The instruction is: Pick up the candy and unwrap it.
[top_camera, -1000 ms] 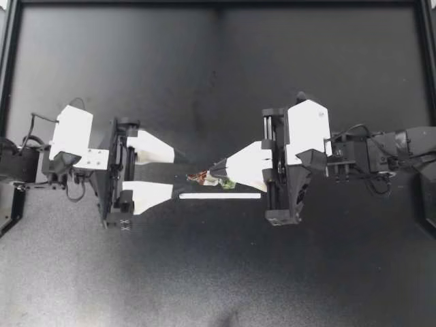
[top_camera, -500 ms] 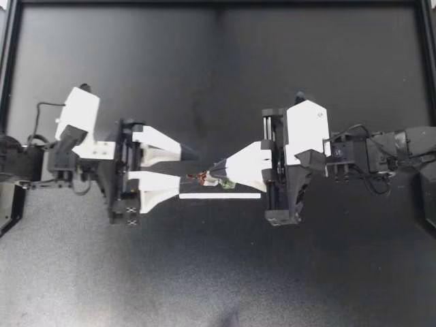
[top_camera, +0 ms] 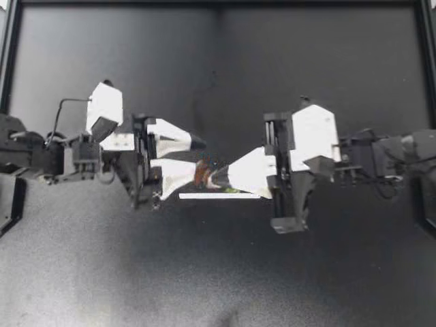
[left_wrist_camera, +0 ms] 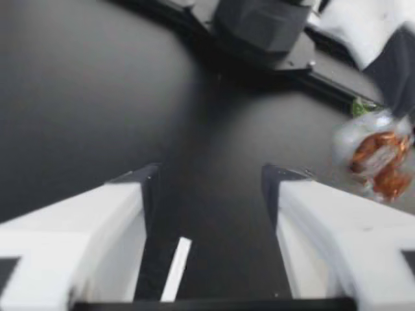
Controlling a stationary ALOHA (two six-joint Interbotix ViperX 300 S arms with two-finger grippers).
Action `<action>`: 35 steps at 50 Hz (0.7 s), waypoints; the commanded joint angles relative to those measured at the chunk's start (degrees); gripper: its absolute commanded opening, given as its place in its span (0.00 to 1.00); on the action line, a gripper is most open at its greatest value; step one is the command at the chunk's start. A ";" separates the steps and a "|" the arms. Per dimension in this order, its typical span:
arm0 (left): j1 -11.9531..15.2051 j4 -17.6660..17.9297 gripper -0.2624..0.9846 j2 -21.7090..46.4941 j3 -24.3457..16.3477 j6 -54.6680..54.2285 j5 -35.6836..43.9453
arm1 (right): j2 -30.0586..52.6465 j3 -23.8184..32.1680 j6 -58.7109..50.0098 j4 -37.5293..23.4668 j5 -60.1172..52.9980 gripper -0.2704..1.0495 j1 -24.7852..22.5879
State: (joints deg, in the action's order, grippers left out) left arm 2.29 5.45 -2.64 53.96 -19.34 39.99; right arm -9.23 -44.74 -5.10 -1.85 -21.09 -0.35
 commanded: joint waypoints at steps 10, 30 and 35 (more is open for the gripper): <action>-0.26 -0.79 0.65 -2.29 0.00 1.14 0.35 | -1.67 -0.79 0.00 0.53 -0.88 0.07 1.58; -1.85 -4.92 0.66 -3.60 -2.90 3.60 0.26 | 0.44 0.00 -0.79 0.97 -1.05 0.07 2.29; -0.97 -3.87 0.66 -2.20 -3.60 3.78 0.26 | 0.97 0.53 -0.97 0.97 -1.14 0.07 1.58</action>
State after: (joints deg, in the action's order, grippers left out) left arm 0.44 1.05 -4.92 51.86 -15.56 39.99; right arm -7.91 -45.88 -5.98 -0.97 -21.62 1.85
